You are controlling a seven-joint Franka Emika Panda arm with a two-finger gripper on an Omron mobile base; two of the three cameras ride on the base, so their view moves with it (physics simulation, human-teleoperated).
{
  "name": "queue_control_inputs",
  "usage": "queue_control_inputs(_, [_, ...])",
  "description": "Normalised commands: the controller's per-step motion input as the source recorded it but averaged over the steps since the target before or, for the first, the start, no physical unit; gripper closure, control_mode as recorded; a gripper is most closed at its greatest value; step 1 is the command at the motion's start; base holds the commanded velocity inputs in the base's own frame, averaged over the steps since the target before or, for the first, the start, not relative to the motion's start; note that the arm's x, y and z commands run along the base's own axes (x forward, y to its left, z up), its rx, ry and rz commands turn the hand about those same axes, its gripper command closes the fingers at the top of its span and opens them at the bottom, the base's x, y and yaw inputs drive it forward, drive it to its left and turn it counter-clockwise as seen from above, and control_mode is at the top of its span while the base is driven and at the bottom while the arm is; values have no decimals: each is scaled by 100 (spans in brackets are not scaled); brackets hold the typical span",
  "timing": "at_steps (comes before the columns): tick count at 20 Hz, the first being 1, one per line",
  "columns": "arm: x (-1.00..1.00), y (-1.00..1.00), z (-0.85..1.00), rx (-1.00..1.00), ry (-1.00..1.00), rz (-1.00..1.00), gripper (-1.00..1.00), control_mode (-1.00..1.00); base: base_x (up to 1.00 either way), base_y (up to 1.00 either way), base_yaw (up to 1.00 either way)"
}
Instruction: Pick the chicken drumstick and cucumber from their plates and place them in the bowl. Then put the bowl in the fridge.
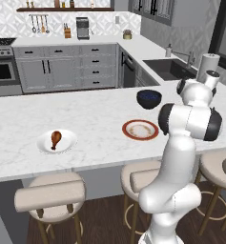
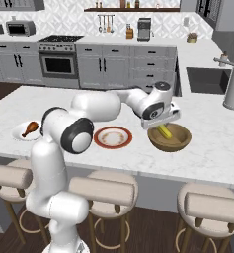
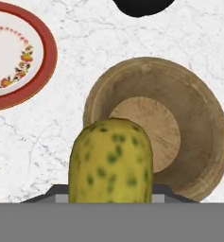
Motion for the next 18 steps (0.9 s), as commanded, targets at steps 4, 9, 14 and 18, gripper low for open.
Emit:
queue_control_inputs(4, [16,-9,-45,0,0,0,100,-100,0,0,0])
queue_control_inputs(9, [36,0,-39,0,0,0,100,-100,0,0,0])
queue_control_inputs(14, [49,-1,-27,0,0,0,100,-100,0,0,0])
queue_control_inputs(18, [49,-1,-23,0,0,1,100,-100,0,0,0])
